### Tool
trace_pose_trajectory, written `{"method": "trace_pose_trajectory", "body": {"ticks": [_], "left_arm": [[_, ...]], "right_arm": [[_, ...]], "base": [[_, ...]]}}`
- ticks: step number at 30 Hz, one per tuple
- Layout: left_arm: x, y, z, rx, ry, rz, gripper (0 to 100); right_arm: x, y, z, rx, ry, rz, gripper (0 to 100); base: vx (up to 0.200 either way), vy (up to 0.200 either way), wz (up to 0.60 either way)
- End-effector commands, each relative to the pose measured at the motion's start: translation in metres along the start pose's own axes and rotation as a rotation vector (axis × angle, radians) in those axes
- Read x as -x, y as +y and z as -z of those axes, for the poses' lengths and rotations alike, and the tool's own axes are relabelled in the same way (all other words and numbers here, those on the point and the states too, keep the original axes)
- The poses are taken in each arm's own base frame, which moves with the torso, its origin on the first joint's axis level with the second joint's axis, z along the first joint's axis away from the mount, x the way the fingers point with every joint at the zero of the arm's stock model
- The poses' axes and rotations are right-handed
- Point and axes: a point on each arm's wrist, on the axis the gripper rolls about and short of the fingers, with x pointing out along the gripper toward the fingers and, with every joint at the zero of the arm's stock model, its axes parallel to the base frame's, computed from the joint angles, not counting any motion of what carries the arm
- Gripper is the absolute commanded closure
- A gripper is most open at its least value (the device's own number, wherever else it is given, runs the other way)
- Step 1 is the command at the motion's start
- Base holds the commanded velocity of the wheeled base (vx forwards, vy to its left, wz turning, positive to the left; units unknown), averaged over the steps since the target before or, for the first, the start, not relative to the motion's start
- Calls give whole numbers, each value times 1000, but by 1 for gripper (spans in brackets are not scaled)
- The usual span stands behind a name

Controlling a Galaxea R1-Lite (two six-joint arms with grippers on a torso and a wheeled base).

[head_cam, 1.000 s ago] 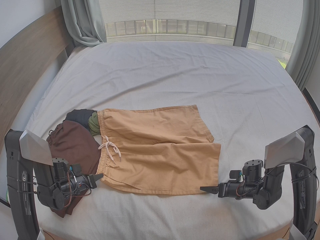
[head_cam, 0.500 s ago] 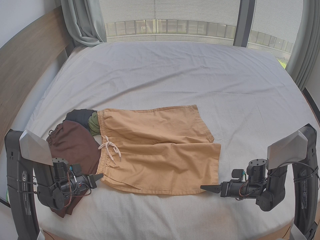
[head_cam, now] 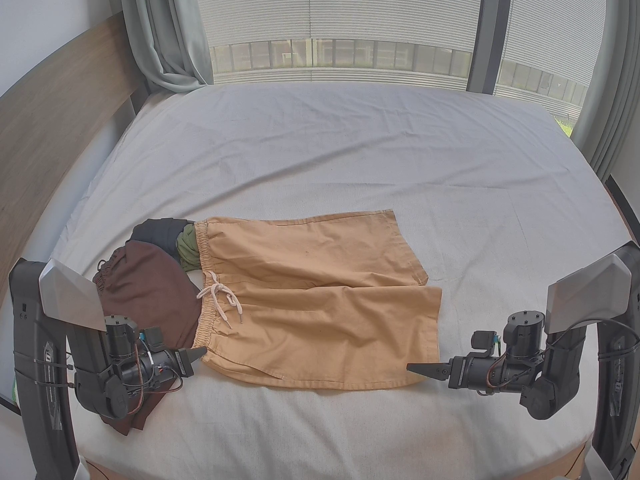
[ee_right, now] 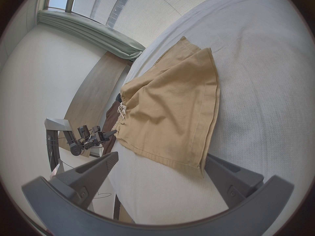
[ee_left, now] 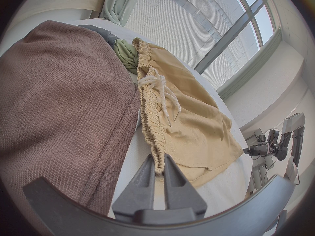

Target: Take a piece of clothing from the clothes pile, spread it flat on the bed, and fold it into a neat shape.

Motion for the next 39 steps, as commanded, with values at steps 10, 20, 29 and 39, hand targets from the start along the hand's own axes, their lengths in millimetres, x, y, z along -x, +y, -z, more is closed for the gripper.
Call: {"method": "trace_pose_trajectory", "body": {"ticks": [10, 20, 29, 39], "left_arm": [[0, 1, 0, 3, -1, -2, 100], [0, 1, 0, 3, -1, -2, 100], [5, 2, -2, 12, -6, -2, 100], [43, -5, 0, 68, 45, 87, 100]], "right_arm": [[-8, -11, 3, -10, 7, 13, 0], [-7, -13, 3, -12, 6, 19, 100], [2, -13, 8, -21, 22, 36, 100], [25, -10, 16, -11, 47, 76, 100]], "base": [[0, 0, 0], [0, 0, 0], [0, 0, 0], [0, 0, 0]]}}
